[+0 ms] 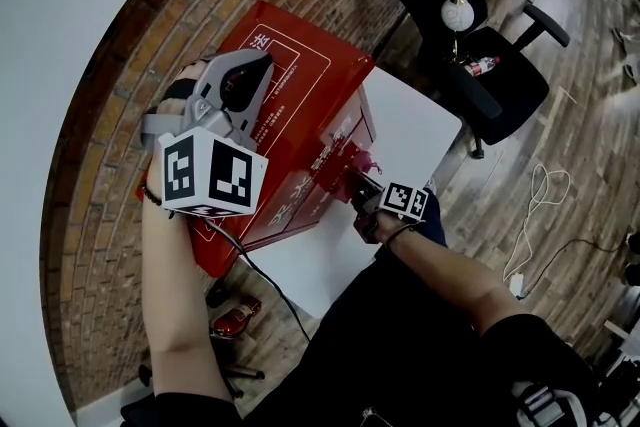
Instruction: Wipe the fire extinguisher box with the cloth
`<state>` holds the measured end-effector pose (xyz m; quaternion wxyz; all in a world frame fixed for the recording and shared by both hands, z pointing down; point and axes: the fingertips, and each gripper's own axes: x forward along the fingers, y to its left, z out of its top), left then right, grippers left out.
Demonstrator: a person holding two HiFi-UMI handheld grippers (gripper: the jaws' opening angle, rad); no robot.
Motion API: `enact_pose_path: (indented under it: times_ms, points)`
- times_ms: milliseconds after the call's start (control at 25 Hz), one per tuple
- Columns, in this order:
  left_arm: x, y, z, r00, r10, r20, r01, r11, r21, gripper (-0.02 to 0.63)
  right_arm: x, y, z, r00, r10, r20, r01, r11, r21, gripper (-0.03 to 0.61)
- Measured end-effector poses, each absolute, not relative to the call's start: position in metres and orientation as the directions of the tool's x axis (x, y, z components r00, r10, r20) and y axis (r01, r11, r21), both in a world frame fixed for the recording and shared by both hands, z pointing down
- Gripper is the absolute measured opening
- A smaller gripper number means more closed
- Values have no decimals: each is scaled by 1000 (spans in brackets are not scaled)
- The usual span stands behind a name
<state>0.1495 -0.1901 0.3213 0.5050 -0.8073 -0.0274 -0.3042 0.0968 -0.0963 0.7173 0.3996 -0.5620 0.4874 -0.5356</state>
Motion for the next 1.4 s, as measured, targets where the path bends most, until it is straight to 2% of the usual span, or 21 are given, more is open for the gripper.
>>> enact_pose_path:
  times_ms: [1400]
  points:
    - [149, -190, 322, 814, -262, 519, 353, -487, -799, 28, 104, -99, 610, -51, -996, 73, -116, -67, -991, 64]
